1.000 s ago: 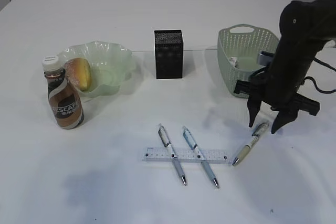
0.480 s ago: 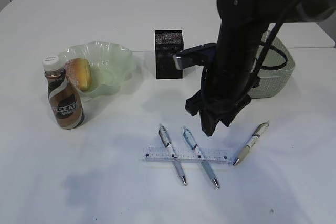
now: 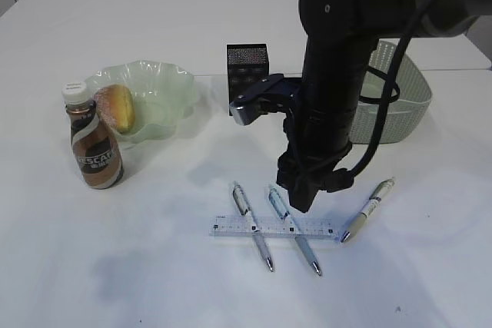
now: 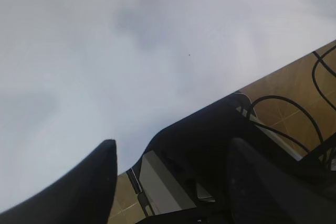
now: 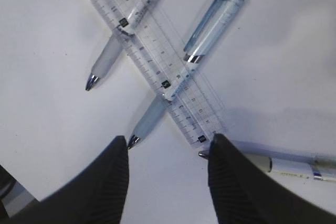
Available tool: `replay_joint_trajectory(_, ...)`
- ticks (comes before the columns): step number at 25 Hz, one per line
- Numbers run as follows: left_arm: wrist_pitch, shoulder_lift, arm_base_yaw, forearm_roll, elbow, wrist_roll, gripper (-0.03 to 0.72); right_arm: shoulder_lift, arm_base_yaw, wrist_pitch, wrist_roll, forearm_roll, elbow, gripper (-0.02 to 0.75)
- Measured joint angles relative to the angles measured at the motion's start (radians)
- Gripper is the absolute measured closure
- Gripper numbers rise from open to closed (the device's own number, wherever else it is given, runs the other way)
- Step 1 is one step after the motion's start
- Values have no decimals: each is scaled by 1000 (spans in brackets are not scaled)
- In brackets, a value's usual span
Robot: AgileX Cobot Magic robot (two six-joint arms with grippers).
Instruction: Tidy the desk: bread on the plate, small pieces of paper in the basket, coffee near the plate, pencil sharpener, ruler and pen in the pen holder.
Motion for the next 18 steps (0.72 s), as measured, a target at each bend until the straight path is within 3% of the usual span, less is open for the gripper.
replay_joint_trajectory(7, 6, 0, 0, 0, 0, 0, 222, 0, 0, 0, -228, 35, 0, 343)
replay_joint_trajectory(18, 6, 0, 0, 0, 0, 0, 222, 0, 0, 0, -295, 35, 0, 344)
